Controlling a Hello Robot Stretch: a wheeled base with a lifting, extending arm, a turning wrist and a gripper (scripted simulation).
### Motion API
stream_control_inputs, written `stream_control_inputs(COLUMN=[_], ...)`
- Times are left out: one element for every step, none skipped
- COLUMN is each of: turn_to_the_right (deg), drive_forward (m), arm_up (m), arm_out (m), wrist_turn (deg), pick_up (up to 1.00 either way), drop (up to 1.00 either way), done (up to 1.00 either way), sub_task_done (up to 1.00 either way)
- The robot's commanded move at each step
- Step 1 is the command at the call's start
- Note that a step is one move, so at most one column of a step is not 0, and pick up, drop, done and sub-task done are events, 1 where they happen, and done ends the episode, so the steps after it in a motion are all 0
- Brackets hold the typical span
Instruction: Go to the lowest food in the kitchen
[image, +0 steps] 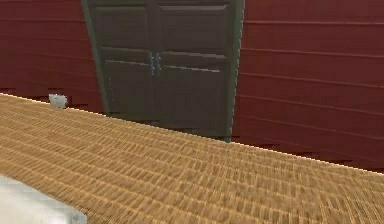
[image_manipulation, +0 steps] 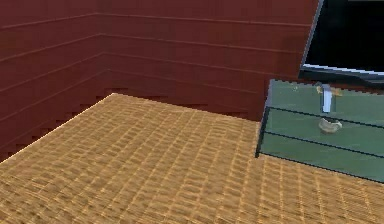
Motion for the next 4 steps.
stream_control_inputs(turn_to_the_right=[0.0, 45.0, 21.0, 0.0], drive_forward=[0.50, 0.00, 0.00, 0.30], arm_up=[0.00, 0.00, 0.00, 0.00], arm_out=[0.00, 0.00, 0.00, 0.00], wrist_turn=[0.0, 0.0, 0.0, 0.0], pick_up=[0.00, 0.00, 0.00, 0.00], drop=[0.00, 0.00, 0.00, 0.00], done=[0.00, 0.00, 0.00, 0.00], sub_task_done=[0.00, 0.00, 0.00, 0.00])
